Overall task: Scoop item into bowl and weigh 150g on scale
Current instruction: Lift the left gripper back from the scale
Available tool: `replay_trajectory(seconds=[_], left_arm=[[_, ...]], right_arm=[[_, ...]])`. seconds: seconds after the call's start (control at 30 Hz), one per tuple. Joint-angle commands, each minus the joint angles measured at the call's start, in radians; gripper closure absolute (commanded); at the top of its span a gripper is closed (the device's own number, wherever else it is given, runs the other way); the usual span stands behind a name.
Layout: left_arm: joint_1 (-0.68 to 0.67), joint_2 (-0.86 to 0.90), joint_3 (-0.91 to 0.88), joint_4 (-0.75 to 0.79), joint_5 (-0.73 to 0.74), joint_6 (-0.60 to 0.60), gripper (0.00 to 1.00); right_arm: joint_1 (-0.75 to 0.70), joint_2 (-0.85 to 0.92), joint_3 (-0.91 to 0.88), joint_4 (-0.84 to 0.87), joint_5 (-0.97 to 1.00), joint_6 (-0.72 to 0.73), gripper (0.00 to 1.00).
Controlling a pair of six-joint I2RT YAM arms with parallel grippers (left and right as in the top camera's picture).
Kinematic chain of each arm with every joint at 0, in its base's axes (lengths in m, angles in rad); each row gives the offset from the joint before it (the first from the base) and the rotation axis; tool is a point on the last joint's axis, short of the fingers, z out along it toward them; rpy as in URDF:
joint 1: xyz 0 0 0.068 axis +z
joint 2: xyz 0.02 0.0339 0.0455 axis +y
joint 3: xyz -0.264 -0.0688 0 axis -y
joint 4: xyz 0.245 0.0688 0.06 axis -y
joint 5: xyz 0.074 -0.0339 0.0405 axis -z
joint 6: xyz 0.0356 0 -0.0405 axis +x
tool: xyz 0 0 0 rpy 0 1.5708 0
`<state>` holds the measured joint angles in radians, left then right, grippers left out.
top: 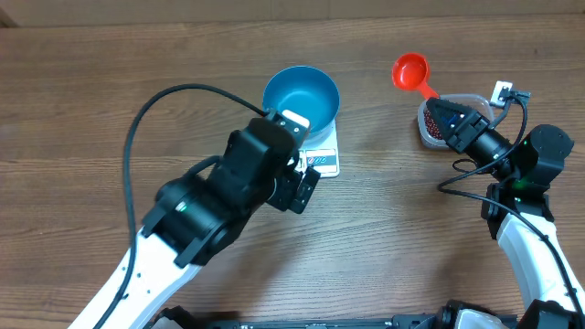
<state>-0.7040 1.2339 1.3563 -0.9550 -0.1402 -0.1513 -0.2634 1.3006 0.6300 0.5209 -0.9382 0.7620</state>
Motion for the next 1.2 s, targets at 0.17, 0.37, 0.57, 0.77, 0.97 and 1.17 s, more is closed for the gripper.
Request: replay_trajectory(seconds=[0.17,0.37,0.57,0.77,0.97,1.17], left_arm=[[0.010,-0.015,-0.186,0.157,0.048,0.013,0.00],[0.011,-0.015,-0.215,0.165,-0.007,0.024,0.01],[0.054,-0.015,-0.220,0.143,-0.026,0.024,0.00],[0.167,-0.015,-0.223,0.155,0.163,0.105,0.00],[0.179,-0.011,-0.223,0.159,0.156,0.092,0.00],[0.179,0.011,-0.223,0.159,0.155,0.093,0.00]], right_arm=[[-0.007,-0.008,0.018,-0.008,-0.007,-0.008,0.96],[-0.007,-0.008,0.018,-0.008,-0.006,-0.008,0.96],[-0.007,-0.008,0.018,-0.008,-0.006,-0.008,0.96],[-0.007,-0.008,0.018,-0.008,-0.006,-0.008,0.96],[-0.007,-0.008,0.018,-0.008,-0.006,-0.008,0.96],[-0.007,-0.008,0.018,-0.008,-0.006,-0.008,0.96]])
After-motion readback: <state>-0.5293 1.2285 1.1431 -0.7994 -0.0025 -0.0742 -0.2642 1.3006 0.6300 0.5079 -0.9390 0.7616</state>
